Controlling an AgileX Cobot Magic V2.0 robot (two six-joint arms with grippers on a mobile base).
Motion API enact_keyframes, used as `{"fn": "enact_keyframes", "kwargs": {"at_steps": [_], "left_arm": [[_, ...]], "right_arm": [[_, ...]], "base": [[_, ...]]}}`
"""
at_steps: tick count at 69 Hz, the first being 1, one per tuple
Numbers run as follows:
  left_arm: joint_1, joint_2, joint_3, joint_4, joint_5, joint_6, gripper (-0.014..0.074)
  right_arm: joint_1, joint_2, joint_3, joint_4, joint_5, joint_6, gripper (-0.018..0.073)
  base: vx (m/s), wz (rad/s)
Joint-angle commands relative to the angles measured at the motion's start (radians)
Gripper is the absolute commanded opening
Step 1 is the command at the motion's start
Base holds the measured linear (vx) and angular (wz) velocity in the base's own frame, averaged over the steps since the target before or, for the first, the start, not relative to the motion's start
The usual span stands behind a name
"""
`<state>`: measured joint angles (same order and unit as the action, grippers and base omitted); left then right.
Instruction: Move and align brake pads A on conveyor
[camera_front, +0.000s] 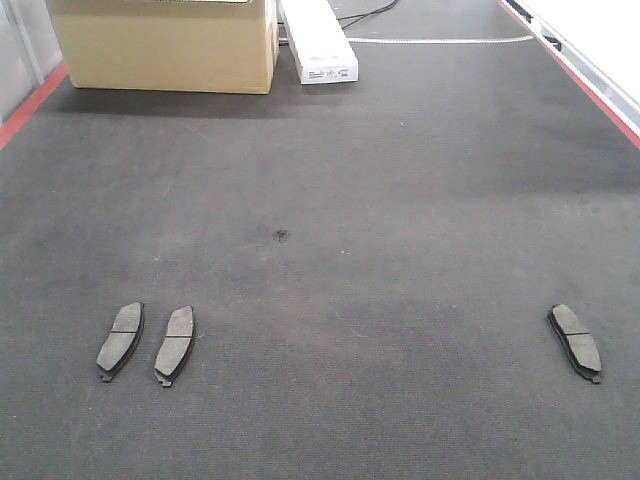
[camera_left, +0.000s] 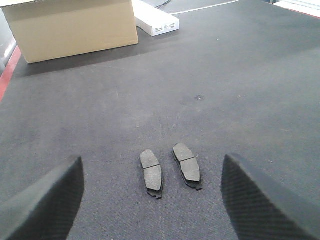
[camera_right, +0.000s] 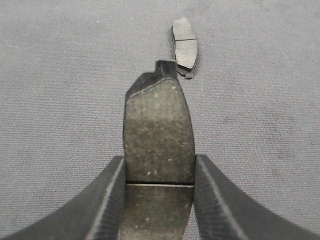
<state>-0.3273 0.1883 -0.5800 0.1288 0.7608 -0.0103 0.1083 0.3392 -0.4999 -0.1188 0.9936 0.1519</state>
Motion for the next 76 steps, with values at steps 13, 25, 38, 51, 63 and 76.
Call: {"fn": "enact_keyframes", "kwargs": {"at_steps": [13, 25, 38, 51, 63, 76], "left_arm": [[-0.004, 0.012, -0.022, 0.000, -0.066, -0.006, 0.0533], [0.046, 0.014, -0.022, 0.000, -0.066, -0.006, 0.0533], [0.155, 0.014, -0.022, 0.000, -0.066, -0.006, 0.0533], [0.252, 0.014, -0.022, 0.000, -0.066, -0.006, 0.0533], [0.320, 0.014, -0.022, 0.000, -0.066, -0.006, 0.0533], [0.389, 0.014, -0.022, 0.000, -0.066, -0.006, 0.0533]], "right_arm": [[-0.007, 0.006, -0.028, -0.014, -0.075, -0.001, -0.0004], [-0.007, 0.006, -0.028, -0.014, -0.075, -0.001, -0.0004], [-0.007, 0.006, -0.028, -0.014, -0.075, -0.001, -0.0004], [-0.007, 0.006, -0.028, -0.014, -0.075, -0.001, -0.0004], [-0.007, 0.006, -0.028, -0.014, -0.075, -0.001, -0.0004], [-0.007, 0.006, -0.028, -0.014, -0.075, -0.001, -0.0004]], "base": [[0.00, 0.00], [0.00, 0.00], [0.00, 0.00], [0.00, 0.00], [0.00, 0.00], [0.00, 0.00]]}}
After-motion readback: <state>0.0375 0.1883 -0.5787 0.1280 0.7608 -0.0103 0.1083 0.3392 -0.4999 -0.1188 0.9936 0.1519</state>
